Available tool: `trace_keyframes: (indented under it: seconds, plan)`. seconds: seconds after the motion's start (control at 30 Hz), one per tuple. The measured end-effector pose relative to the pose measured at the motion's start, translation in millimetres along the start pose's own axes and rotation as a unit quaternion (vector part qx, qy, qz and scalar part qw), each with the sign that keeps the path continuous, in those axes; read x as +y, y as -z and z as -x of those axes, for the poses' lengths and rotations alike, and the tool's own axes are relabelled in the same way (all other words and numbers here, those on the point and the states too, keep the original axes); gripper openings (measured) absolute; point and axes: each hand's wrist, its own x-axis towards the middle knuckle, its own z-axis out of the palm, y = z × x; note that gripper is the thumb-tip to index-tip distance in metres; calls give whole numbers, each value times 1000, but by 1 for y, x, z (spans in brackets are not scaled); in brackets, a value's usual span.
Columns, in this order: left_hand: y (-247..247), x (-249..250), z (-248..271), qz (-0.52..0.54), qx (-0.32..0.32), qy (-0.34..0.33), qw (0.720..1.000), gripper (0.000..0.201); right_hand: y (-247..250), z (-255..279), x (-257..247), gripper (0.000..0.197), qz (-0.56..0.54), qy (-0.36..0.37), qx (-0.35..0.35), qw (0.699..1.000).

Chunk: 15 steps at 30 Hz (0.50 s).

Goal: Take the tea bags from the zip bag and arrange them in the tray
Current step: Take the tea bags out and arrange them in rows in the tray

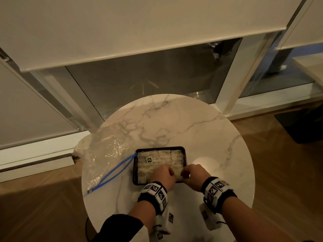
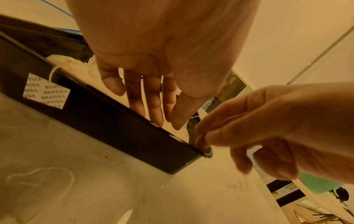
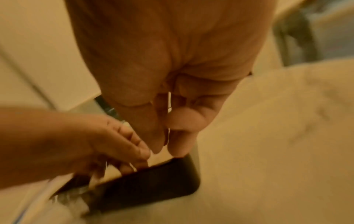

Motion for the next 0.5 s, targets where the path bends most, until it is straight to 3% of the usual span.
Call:
trace_keyframes:
  seconds: [0.1, 0.3, 0.5]
  plan:
    - [-1, -3, 1, 21, -26, -14, 999, 13, -11, 2, -7, 28, 126, 46, -4, 991]
    - [-1, -14, 2, 29, -9, -19, 999, 21, -25, -2, -13, 31, 174, 82, -18, 981]
    - [9, -25, 6, 49, -6, -10, 999, 21, -33, -6, -21, 30, 193, 64, -40, 978]
